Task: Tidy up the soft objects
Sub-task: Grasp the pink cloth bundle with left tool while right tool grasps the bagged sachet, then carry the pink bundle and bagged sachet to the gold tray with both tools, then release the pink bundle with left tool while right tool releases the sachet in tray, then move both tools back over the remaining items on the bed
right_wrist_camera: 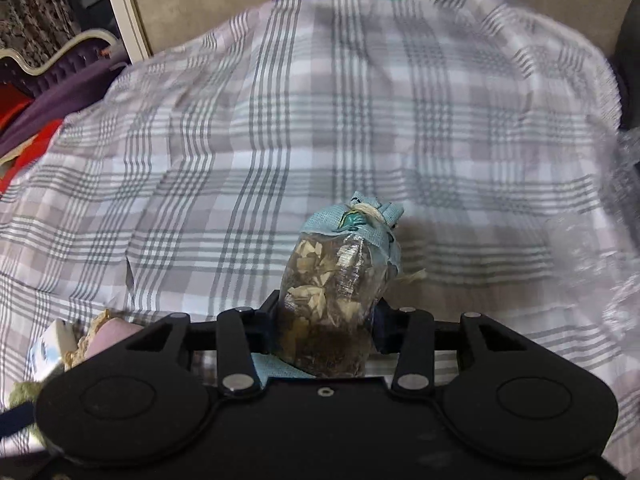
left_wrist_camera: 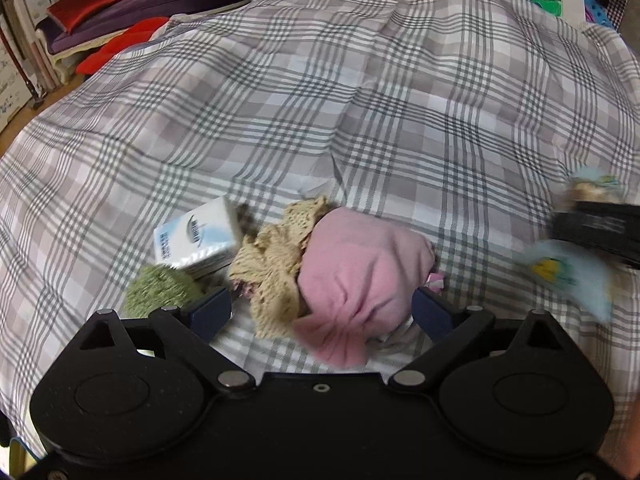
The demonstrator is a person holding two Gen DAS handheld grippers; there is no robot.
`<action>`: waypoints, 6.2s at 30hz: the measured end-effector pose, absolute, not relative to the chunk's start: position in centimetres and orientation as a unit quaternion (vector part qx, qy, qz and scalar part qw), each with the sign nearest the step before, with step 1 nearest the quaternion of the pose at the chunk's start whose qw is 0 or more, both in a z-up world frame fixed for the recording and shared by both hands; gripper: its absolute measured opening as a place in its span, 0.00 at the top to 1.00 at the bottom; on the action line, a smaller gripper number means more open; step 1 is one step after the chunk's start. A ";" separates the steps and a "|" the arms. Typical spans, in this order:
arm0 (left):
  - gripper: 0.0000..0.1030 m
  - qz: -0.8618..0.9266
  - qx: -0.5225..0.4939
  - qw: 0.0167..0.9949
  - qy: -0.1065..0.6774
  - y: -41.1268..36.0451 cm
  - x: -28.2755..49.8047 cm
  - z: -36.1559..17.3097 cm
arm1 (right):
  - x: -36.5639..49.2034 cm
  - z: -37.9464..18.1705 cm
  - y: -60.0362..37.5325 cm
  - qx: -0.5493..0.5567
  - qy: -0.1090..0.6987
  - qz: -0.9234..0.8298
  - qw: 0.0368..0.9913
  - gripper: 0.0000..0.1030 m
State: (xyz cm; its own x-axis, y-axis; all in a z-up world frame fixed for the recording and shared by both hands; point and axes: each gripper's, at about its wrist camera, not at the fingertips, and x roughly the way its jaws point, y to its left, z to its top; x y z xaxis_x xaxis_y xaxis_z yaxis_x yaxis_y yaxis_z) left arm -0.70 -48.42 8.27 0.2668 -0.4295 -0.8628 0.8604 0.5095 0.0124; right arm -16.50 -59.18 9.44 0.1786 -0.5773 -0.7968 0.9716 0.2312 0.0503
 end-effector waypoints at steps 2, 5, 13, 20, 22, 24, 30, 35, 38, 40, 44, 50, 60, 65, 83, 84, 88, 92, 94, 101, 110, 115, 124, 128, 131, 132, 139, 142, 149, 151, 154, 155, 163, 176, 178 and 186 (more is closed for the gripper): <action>0.08 -0.425 0.255 0.754 0.430 -49.2 -0.9 7.8 | -18.0 10.7 -58.4 0.283 0.329 -0.548 0.715 0.59; 0.08 -0.422 0.263 0.748 0.441 -50.4 -1.2 6.8 | -19.9 11.9 -57.3 0.272 0.330 -0.537 0.727 0.59; 0.12 -0.410 0.280 0.736 0.460 -52.5 -1.6 4.2 | -24.0 12.8 -53.9 0.242 0.352 -0.512 0.745 0.59; 0.41 -0.402 0.294 0.745 0.443 -51.8 -2.8 4.6 | -25.5 12.2 -51.8 0.243 0.360 -0.492 0.754 0.59; 0.42 -0.408 0.279 0.739 0.458 -51.0 -2.8 5.3 | -25.8 12.1 -51.3 0.254 0.359 -0.489 0.753 0.59; 0.42 -0.413 0.261 0.734 0.471 -49.9 -3.0 6.3 | -26.2 12.3 -50.7 0.260 0.357 -0.485 0.754 0.59; 0.42 -0.434 0.244 0.739 0.454 -46.0 -5.3 10.6 | -26.6 12.9 -47.8 0.262 0.358 -0.469 0.764 0.59; 0.41 -0.442 0.247 0.737 0.448 -42.0 -7.6 13.4 | -27.3 13.0 -44.2 0.264 0.364 -0.441 0.777 0.59; 0.41 -0.450 0.252 0.732 0.445 -39.9 -9.0 14.0 | -27.7 12.6 -42.1 0.263 0.374 -0.432 0.778 0.59; 0.41 -0.454 0.253 0.725 0.452 -38.4 -9.7 14.0 | -27.9 12.3 -40.7 0.261 0.382 -0.425 0.778 0.59; 0.41 -0.453 0.258 0.713 0.469 -35.9 -11.1 13.4 | -28.5 11.7 -38.2 0.259 0.393 -0.413 0.779 0.59; 0.41 -0.464 0.252 0.699 0.482 -32.2 -12.8 13.1 | -29.4 11.2 -35.2 0.259 0.400 -0.406 0.780 0.59; 0.41 -0.452 0.227 0.705 0.498 -25.6 -13.8 13.2 | -29.5 11.8 -30.5 0.246 0.410 -0.374 0.795 0.59; 0.41 -0.429 0.201 0.714 0.516 -21.5 -13.0 12.7 | -28.0 11.6 -27.3 0.224 0.426 -0.339 0.808 0.59; 0.41 -0.291 0.110 0.782 0.541 -8.6 -4.3 10.3 | -18.0 11.7 -17.2 0.128 0.462 -0.223 0.849 0.59; 0.41 -0.283 0.107 0.783 0.544 -8.2 -3.8 10.0 | -17.4 11.8 -16.8 0.124 0.463 -0.217 0.850 0.59; 0.41 -0.255 0.096 0.788 0.553 -6.5 -1.7 8.9 | -15.3 11.8 -15.7 0.114 0.467 -0.198 0.854 0.59; 0.41 -0.231 0.091 0.790 0.561 -5.3 0.6 8.2 | -13.3 11.7 -14.8 0.108 0.469 -0.187 0.857 0.59; 0.41 -0.217 0.089 0.795 0.560 -4.8 1.9 8.1 | -12.4 11.8 -14.7 0.107 0.467 -0.182 0.859 0.59; 0.40 -0.168 0.072 0.802 0.569 -2.8 6.4 7.2 | -9.0 11.7 -14.6 0.111 0.467 -0.163 0.862 0.59; 0.40 -0.108 0.056 0.804 0.582 -0.8 11.3 4.9 | -4.7 10.3 -12.9 0.093 0.483 -0.122 0.862 0.59; 0.40 -0.089 0.045 0.800 0.592 0.2 13.3 3.8 | -2.3 9.4 -11.2 0.079 0.495 -0.094 0.860 0.59; 0.39 -0.073 0.045 0.795 0.600 1.0 15.2 1.6 | 0.7 7.4 -8.9 0.064 0.517 -0.072 0.851 0.59; 0.38 -0.071 0.050 0.796 0.599 1.1 15.4 1.2 | 1.7 6.6 -8.4 0.060 0.525 -0.068 0.846 0.58; 0.27 -0.071 0.055 0.803 0.589 1.1 15.5 1.5 | 2.3 6.1 -8.2 0.063 0.530 -0.067 0.843 0.57; 0.26 -0.070 0.055 0.804 0.587 1.1 15.5 1.6 | 2.5 6.0 -8.2 0.064 0.530 -0.067 0.843 0.57; 0.22 -0.069 0.059 0.807 0.583 1.2 15.4 1.5 | 2.6 6.3 -8.3 0.056 0.520 -0.075 0.849 0.50; 0.22 -0.069 0.057 0.804 0.587 1.2 15.2 1.2 | 2.5 6.2 -8.6 0.060 0.520 -0.078 0.848 0.50; 0.22 -0.074 0.062 0.804 0.586 0.8 14.4 1.2 | 2.2 6.1 -9.0 0.063 0.522 -0.086 0.846 0.50; 0.22 -0.076 0.062 0.806 0.584 0.8 14.1 1.4 | 2.1 6.1 -9.1 0.063 0.522 -0.087 0.846 0.50; 0.22 -0.079 0.064 0.808 0.581 0.7 13.6 1.8 | 2.0 6.2 -9.2 0.061 0.522 -0.090 0.846 0.50; 0.22 -0.080 0.064 0.808 0.580 0.6 13.5 1.9 | 1.9 6.2 -9.2 0.060 0.522 -0.092 0.846 0.50; 0.22 -0.088 0.063 0.812 0.574 0.2 12.3 3.0 | 1.2 6.7 -9.7 0.064 0.520 -0.104 0.845 0.50; 0.22 -0.110 0.067 0.821 0.556 -0.7 9.1 5.6 | -1.6 8.7 -11.1 0.076 0.502 -0.129 0.852 0.50; 0.22 -0.115 0.068 0.823 0.552 -0.9 8.4 6.1 | -2.2 9.1 -11.4 0.077 0.498 -0.134 0.853 0.50; 0.22 -0.137 0.078 0.830 0.534 -2.1 5.8 8.5 | -5.0 10.6 -13.0 0.090 0.477 -0.157 0.860 0.49</action>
State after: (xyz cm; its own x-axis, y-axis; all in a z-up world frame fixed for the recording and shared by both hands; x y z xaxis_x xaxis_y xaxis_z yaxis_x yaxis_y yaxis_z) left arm 5.78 -2.07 8.47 0.3913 -0.1450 -0.9088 0.3111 0.9502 -0.0177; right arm -4.98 -12.99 10.65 0.4961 -0.1839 -0.8486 0.3554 0.9347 0.0052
